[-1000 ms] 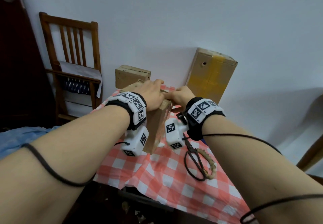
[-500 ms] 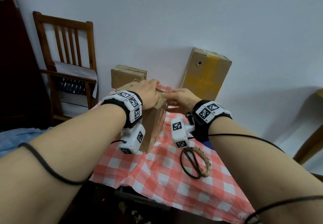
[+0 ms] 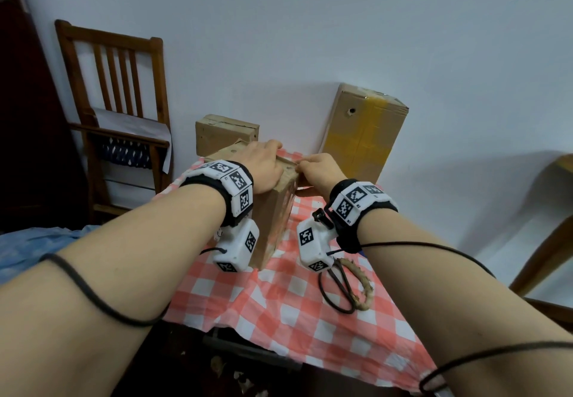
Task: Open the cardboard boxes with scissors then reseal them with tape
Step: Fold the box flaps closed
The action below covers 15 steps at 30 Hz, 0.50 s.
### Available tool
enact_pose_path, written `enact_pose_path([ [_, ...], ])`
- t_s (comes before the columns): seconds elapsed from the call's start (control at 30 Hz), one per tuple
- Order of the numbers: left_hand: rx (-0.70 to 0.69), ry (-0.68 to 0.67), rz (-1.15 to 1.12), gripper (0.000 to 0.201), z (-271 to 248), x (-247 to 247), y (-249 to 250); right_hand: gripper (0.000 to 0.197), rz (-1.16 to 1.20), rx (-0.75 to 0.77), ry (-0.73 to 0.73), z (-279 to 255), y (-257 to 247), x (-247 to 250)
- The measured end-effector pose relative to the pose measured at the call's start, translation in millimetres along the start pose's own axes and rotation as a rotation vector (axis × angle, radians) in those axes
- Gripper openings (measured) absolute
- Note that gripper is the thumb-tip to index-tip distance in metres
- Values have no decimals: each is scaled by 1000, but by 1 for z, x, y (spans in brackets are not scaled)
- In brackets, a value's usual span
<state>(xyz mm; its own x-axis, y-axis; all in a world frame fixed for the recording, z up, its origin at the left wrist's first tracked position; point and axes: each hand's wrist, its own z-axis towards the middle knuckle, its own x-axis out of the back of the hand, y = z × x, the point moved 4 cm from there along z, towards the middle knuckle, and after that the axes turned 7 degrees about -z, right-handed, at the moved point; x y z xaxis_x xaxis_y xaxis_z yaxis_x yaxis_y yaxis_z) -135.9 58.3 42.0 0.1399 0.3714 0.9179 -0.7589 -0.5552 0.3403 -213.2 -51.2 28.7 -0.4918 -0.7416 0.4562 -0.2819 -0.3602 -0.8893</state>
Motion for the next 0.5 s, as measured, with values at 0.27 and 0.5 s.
enact_pose_path([
  [0.27,-16,-6,-41,53,-1,0,1,16,-84,-26,45,6,0,-3],
  [0.5,-20,-48,-34,58,-4,2,0,29,-213,-35,55,12,-8,-8],
])
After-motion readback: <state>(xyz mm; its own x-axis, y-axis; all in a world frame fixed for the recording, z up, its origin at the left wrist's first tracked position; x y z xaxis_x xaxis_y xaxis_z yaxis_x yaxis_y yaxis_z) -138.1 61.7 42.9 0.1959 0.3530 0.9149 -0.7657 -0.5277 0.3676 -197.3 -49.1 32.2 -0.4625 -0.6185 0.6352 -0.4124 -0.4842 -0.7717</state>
